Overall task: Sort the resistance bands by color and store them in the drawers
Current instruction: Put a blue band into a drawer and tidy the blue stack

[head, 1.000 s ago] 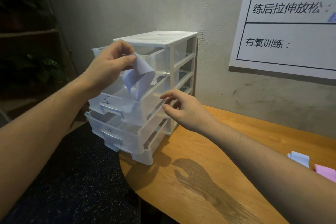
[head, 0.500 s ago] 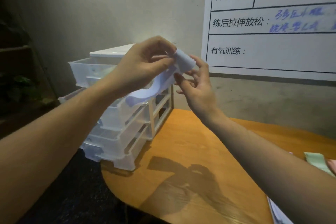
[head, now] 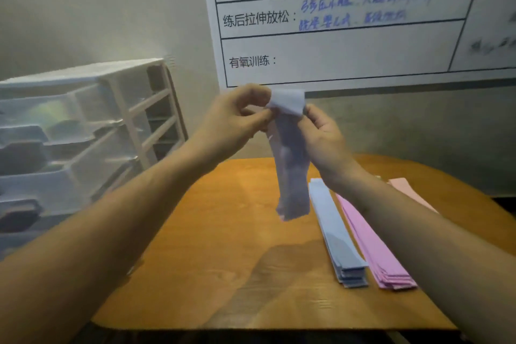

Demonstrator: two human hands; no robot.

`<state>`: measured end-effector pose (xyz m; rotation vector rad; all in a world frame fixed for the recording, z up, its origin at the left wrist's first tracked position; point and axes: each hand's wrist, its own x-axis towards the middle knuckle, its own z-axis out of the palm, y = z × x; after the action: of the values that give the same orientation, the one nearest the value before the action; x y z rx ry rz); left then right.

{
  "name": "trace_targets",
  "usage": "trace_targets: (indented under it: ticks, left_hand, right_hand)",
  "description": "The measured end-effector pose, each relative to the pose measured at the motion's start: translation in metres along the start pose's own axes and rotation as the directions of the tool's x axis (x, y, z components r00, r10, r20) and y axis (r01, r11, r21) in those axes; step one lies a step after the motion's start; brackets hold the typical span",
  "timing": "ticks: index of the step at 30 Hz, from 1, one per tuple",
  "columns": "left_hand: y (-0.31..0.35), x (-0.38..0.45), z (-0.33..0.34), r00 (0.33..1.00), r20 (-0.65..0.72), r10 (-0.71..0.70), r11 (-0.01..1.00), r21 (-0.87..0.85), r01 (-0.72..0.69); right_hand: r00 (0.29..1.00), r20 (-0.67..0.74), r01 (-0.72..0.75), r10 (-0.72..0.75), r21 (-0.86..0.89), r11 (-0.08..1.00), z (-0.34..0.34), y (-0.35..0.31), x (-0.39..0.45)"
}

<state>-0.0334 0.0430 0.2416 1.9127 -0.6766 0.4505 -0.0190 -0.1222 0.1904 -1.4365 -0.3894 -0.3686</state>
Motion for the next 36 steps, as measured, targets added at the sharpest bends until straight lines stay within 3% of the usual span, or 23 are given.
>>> trace_targets:
  ticks: [6, 15, 19, 25, 31, 36]
  left_hand:
    - [-0.010, -0.002, 0.060, 0.999, 0.024, -0.035, 0.994, -0.098, 0.037]
    - [0.013, 0.006, 0.113, 0.990, 0.079, -0.117, 0.914, -0.382, 0.138]
    - [0.006, 0.015, 0.129, 0.979, 0.086, -0.182, 0.861, -0.466, 0.201]
    - [-0.020, 0.027, 0.149, 0.960, 0.046, -0.274, 0.830, -0.493, 0.261]
    - [-0.052, 0.051, 0.159, 0.925, 0.003, -0.379, 0.766, -0.560, 0.315]
    - [-0.090, 0.071, 0.168, 0.862, 0.005, -0.507, 0.668, -0.630, 0.397]
  right_hand:
    - [0.993, -0.092, -0.080, 0.070, -0.113, 0.990, -0.057, 0.018, -0.025]
    - [0.974, -0.220, 0.018, -0.062, -0.197, 0.980, -0.104, 0.012, -0.050]
    - [0.983, -0.147, -0.122, 0.111, -0.068, 0.990, -0.114, 0.018, -0.049]
    - [0.982, -0.020, -0.188, 0.188, -0.006, 0.982, -0.124, 0.047, -0.046]
    - [0.967, -0.072, -0.247, 0.245, -0.009, 0.969, -0.128, 0.081, -0.033]
    - [0.916, -0.076, -0.399, 0.393, -0.086, 0.913, -0.140, 0.102, -0.028]
